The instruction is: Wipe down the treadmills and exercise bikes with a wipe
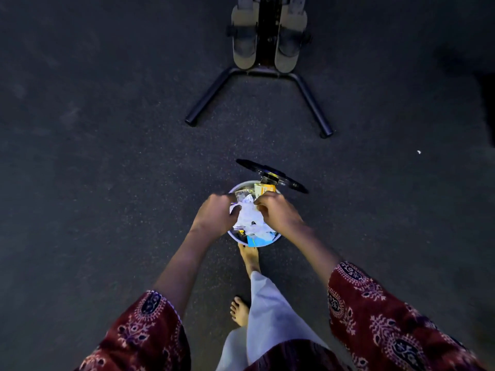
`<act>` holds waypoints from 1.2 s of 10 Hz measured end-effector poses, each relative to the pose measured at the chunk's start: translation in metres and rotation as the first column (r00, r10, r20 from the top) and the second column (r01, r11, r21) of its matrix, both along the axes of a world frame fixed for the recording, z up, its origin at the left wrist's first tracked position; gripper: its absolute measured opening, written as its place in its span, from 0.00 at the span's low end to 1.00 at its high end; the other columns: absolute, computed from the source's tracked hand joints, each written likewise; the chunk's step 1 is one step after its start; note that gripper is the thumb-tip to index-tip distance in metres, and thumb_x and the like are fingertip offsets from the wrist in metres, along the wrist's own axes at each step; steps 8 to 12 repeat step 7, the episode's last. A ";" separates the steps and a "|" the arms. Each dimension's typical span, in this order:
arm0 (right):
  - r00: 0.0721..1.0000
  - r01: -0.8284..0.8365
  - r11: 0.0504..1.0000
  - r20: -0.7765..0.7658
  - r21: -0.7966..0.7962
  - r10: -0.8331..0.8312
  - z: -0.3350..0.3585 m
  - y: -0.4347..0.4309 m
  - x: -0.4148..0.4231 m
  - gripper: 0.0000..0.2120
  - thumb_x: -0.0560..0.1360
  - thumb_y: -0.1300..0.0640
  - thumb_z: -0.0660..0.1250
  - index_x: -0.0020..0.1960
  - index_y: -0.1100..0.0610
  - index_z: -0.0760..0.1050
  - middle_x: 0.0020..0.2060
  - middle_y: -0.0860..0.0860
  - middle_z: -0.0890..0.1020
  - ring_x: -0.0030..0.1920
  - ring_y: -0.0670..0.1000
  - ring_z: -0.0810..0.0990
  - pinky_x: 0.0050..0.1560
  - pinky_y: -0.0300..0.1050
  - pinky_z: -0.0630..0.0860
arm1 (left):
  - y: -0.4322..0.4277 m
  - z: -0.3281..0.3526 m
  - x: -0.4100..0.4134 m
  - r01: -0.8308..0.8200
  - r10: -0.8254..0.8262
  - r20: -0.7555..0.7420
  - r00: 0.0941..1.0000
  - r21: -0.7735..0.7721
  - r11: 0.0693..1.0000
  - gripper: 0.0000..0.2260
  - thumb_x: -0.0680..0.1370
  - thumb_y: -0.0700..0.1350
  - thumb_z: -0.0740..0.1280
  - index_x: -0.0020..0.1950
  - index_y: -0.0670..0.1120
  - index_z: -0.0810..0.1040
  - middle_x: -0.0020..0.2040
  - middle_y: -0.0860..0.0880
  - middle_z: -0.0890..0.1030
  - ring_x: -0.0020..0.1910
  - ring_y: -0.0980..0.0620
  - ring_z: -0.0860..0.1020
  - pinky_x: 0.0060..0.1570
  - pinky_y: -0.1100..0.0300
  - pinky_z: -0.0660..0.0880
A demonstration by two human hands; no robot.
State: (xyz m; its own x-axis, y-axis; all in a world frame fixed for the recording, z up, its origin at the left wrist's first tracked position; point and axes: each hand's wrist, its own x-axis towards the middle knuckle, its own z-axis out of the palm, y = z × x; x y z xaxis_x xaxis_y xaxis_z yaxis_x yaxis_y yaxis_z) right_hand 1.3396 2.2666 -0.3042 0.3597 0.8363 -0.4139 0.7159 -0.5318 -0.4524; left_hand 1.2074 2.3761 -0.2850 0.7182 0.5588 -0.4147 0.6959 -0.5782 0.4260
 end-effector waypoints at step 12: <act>0.996 0.009 0.999 -0.092 -0.054 -0.014 -0.194 -0.006 0.004 0.19 0.77 0.64 0.64 0.67 0.63 0.72 0.69 0.59 0.72 0.70 0.58 0.69 0.69 0.50 0.65 | 0.000 -0.177 0.004 -0.087 0.071 -0.082 0.994 -0.216 0.972 0.13 0.77 0.40 0.65 0.60 0.37 0.78 0.56 0.37 0.81 0.54 0.39 0.79 0.56 0.48 0.74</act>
